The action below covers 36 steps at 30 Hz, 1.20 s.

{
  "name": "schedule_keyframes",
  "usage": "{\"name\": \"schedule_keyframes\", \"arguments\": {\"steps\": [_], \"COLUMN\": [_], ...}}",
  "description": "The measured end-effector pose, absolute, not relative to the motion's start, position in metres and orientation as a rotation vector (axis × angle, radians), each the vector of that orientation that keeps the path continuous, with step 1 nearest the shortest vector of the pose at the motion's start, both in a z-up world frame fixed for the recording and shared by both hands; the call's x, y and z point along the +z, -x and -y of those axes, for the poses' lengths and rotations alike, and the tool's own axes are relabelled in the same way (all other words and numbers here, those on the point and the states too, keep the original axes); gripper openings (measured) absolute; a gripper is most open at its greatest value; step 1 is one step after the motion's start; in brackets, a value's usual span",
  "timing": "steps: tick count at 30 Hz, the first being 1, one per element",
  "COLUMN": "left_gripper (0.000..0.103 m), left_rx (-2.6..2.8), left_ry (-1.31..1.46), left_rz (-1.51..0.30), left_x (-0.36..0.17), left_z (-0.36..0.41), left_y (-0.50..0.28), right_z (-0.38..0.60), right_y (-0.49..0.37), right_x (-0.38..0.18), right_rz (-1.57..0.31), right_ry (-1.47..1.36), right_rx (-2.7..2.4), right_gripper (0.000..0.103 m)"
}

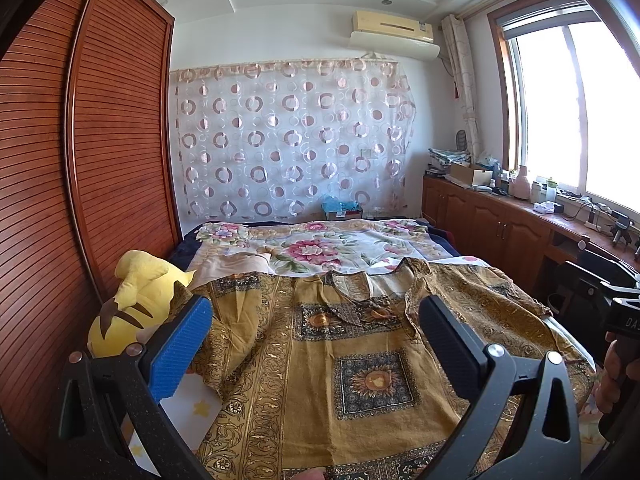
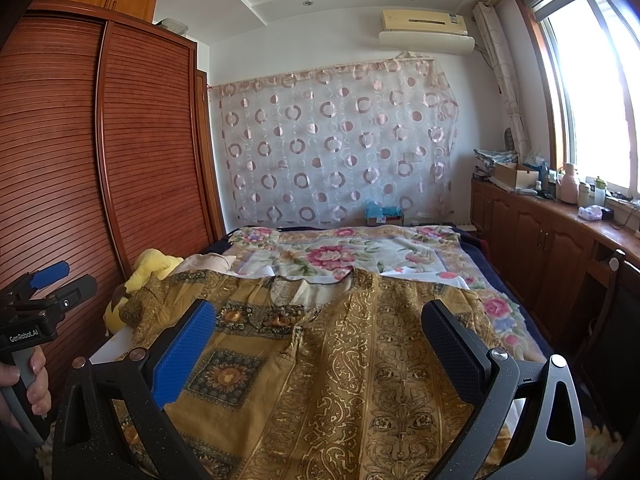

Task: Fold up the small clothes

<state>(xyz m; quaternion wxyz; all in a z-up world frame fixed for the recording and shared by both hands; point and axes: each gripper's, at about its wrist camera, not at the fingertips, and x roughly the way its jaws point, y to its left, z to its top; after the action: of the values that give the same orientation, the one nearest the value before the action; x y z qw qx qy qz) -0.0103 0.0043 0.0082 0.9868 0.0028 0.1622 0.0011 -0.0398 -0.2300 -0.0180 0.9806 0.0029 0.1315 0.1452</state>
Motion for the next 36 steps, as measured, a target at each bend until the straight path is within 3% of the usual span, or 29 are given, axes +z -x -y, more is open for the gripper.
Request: {"name": "schedule_keyframes", "arguments": {"steps": [36], "left_gripper": [0.103], "left_rx": [-0.012], "left_ry": [0.0], "left_rz": [-0.359], "left_x": [-0.004], "left_z": [-0.019], "left_y": [0.011], "right_z": [0.231], "right_y": [0.038], "right_x": [-0.022], "right_rz": [-0.266], "right_ry": [-0.002], "right_rx": [0.297], "right_gripper": [0.102]}}
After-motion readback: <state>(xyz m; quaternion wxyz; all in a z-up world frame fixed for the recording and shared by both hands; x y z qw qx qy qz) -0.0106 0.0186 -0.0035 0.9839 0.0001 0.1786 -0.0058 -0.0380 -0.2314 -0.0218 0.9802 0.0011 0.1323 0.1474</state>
